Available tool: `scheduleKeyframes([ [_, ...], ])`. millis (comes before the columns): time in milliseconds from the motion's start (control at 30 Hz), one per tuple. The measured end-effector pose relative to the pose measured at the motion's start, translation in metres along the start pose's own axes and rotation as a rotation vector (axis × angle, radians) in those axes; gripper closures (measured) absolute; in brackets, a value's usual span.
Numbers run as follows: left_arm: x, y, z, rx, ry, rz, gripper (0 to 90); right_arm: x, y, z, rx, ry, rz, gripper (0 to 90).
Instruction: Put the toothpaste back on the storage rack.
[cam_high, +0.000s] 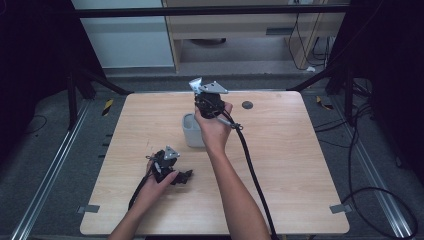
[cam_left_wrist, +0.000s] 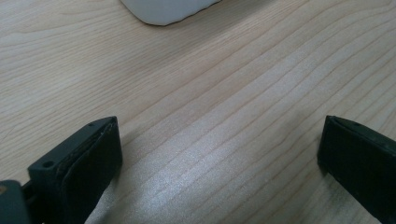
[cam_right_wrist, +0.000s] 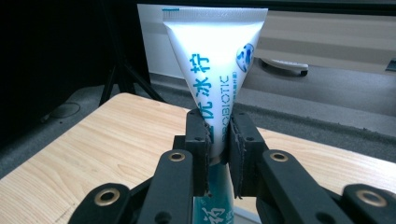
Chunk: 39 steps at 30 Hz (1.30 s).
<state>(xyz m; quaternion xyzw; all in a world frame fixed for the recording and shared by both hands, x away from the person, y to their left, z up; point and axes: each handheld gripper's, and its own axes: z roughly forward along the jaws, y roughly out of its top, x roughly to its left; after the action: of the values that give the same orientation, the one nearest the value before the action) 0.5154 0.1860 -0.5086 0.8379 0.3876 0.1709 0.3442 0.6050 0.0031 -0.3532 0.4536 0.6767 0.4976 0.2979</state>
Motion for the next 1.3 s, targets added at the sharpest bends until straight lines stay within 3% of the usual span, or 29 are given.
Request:
scheduleKeyframes([
  [633, 0.0, 0.0, 0.0, -0.002, 0.0, 0.0, 0.0, 0.001, -0.014, 0.009, 0.031, -0.006, -0.003, 79.5],
  [900, 0.0, 0.0, 0.0, -0.001, -0.001, 0.001, 0.0, -0.001, -0.024, 0.012, 0.051, -0.007, 0.025, 79.4],
  [1300, 0.0, 0.0, 0.0, -0.001, -0.002, 0.001, 0.0, -0.003, -0.024, 0.01, 0.064, -0.008, 0.017, 79.4],
])
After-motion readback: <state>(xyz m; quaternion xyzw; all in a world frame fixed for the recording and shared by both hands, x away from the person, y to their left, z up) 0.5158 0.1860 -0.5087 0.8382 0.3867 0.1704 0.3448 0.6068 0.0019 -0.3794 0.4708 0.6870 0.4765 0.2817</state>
